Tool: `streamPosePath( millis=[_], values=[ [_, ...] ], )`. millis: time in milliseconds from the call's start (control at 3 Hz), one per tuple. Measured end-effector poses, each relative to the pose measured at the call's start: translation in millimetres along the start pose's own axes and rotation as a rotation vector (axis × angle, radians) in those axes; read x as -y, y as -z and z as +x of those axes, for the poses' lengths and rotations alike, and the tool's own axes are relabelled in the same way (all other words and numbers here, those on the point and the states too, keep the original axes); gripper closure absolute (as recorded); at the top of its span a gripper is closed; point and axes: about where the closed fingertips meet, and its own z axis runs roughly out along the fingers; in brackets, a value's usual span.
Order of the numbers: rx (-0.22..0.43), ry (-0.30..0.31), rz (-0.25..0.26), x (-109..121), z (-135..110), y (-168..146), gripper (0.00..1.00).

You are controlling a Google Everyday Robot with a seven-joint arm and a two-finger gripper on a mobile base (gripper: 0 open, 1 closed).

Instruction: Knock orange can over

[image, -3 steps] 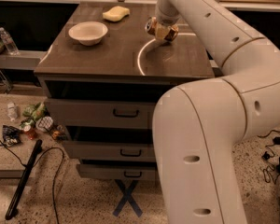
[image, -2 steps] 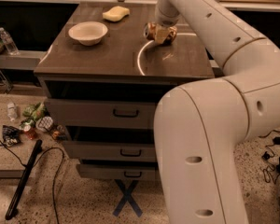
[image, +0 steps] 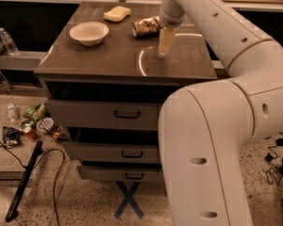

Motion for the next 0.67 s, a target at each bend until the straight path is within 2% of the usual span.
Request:
streamPosePath(
  millis=[667],
  values=[
    [0.012, -0.019, -0.004, 1.3, 8.2, 3.8, 0.0]
  ],
)
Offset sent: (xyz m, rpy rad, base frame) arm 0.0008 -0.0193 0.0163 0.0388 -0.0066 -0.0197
